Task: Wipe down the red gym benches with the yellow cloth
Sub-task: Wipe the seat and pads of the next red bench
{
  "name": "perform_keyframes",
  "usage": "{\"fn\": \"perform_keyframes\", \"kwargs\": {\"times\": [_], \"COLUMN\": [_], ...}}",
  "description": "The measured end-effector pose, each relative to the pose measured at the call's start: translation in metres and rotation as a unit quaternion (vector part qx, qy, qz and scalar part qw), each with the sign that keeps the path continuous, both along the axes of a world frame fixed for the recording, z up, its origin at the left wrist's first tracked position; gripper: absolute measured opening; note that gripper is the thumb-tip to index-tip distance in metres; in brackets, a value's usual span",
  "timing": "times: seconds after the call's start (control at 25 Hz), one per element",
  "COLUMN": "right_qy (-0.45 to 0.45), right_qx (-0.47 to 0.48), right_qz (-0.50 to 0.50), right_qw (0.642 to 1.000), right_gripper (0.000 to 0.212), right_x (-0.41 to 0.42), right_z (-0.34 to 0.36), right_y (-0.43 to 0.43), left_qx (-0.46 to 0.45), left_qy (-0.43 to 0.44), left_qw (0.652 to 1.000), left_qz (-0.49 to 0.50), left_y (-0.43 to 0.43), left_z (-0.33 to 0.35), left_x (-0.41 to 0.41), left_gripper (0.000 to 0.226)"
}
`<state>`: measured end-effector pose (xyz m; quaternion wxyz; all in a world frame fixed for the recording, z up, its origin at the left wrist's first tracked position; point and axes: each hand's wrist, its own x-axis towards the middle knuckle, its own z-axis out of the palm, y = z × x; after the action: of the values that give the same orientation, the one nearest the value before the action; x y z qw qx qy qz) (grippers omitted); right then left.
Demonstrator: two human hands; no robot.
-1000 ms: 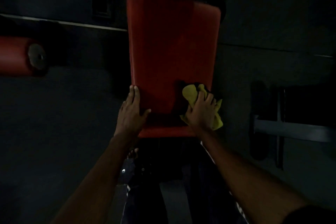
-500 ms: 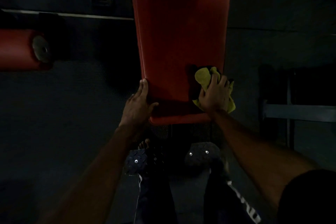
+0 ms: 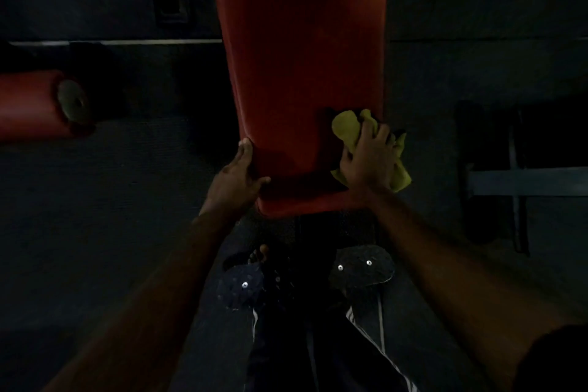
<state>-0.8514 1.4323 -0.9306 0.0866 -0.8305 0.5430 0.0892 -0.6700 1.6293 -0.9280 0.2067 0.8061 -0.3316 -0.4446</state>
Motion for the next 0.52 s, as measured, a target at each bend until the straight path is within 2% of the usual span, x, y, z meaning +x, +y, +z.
{"fn": "perform_keyframes", "kwargs": {"times": [0.12,0.24,0.4,0.52], "right_qy": [-0.018,-0.032,-0.025,-0.003], "right_qx": [0.038,0.082,0.139,0.189], "right_qz": [-0.025,0.029,0.16,0.294], "right_qw": [0.999,0.996,0.977,0.937], "right_gripper": [0.07,0.069,0.076,0.106], "right_x": [0.011,0.008,-0.005,-0.032], "right_z": [0.009,0.012,0.018,0.023], "right_y": [0.027,0.066,0.107,0.106], "left_qx": [0.004,-0.006,0.028,0.064], "left_qy": [-0.003,-0.013,-0.032,0.003], "left_qw": [1.0,1.0,0.999,0.997], "left_qz": [-0.016,-0.027,-0.029,-0.04], "left_y": [0.006,0.01,0.0,-0.007], "left_z": [0.002,0.0,0.008,0.022], "left_x": [0.013,0.018,0.016,0.001], "left_gripper": [0.077,0.07,0.072,0.088]}}
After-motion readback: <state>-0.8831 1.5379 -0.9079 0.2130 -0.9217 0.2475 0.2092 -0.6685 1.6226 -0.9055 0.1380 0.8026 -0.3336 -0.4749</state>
